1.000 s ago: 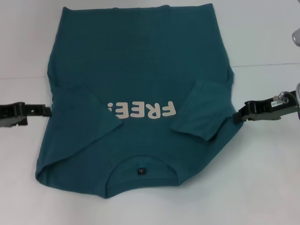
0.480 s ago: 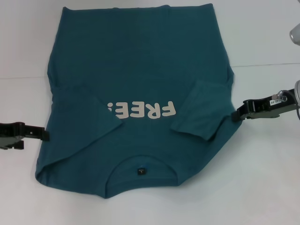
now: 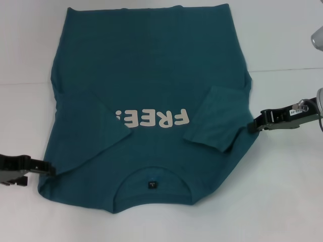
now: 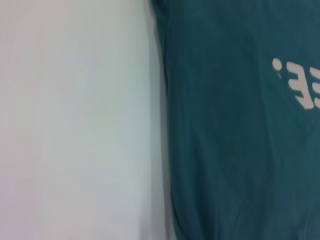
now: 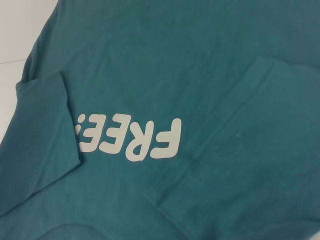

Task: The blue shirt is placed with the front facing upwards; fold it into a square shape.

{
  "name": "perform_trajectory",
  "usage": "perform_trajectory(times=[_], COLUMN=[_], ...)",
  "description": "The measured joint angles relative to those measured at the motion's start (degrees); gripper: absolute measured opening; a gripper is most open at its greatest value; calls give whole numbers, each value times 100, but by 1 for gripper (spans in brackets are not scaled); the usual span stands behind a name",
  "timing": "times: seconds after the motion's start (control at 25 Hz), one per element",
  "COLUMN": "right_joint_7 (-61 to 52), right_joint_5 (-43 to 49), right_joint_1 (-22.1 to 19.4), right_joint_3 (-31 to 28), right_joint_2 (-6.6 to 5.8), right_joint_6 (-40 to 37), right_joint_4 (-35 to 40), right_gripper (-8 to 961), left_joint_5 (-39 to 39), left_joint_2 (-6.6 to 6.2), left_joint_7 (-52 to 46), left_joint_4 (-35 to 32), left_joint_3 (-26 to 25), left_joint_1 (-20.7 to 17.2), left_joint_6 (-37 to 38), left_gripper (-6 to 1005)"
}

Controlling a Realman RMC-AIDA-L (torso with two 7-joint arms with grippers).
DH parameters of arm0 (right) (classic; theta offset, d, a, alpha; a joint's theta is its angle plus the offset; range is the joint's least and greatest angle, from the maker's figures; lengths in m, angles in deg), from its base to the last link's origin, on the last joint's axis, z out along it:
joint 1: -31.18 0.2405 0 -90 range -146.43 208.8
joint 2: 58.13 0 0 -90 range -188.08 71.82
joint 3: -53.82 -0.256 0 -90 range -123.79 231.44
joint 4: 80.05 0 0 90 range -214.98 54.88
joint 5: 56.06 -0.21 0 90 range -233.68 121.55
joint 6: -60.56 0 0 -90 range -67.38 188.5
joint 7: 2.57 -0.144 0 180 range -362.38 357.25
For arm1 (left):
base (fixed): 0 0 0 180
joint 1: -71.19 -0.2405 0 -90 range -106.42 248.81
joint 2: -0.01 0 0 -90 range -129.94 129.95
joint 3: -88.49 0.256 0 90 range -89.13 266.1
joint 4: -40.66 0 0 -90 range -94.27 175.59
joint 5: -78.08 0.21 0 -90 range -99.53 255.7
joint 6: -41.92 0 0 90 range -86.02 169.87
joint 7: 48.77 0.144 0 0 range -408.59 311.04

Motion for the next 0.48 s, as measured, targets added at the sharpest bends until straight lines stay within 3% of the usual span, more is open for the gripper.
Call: perform_trajectory(times=[0.48], right_joint_7=[81], right_joint_5=[-9], right_joint_1=[-2], right_joint_3=[-4], right_joint_2=[41], right_joint_6=[-2], right_joint_4=[9], right_gripper=[51], left_joint_5=[6], left_joint_2=[25], left_joint_7=[-75], left_joint_4=[153], left_joint_3=[1], left_joint_1=[28], left_joint_6=[-167], left_gripper=[891])
